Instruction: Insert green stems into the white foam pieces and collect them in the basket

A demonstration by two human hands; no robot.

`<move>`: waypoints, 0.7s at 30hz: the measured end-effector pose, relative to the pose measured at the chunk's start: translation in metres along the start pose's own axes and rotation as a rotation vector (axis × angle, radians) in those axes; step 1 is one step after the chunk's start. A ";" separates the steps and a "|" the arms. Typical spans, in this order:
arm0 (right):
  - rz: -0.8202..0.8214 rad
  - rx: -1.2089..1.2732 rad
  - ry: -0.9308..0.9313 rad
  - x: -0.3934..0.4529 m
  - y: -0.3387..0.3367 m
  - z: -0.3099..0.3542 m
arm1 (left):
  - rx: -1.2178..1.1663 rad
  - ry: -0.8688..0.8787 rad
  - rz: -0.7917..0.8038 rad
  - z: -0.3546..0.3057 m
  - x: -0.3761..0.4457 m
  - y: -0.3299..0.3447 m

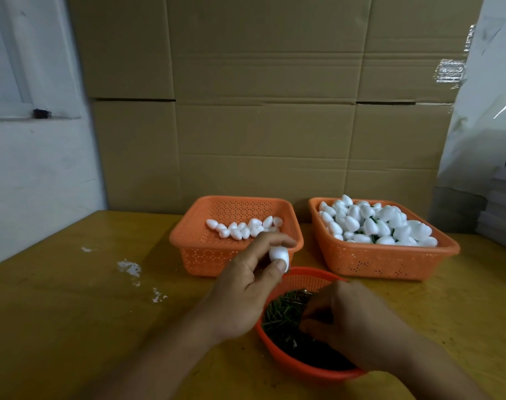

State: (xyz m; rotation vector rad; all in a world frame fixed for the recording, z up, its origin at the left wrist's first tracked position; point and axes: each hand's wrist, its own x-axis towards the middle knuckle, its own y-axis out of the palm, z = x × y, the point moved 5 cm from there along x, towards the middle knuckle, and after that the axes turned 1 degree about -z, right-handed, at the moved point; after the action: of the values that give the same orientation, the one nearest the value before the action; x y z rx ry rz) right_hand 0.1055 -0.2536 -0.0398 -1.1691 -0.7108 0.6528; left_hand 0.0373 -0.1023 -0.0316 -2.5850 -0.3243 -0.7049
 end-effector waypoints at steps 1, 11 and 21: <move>0.028 -0.014 -0.003 0.000 0.002 0.000 | -0.022 -0.011 0.005 0.001 -0.001 0.001; 0.202 -0.144 -0.001 0.010 0.016 0.011 | -0.248 -0.128 0.053 0.007 -0.007 0.012; 0.157 -0.106 0.101 0.019 0.025 0.010 | -0.639 -0.272 -0.051 0.011 -0.003 0.007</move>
State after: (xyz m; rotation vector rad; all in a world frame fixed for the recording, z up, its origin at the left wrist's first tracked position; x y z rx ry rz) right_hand 0.1077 -0.2267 -0.0582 -1.3561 -0.5779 0.6881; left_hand 0.0419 -0.1035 -0.0437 -3.3047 -0.2802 -0.5309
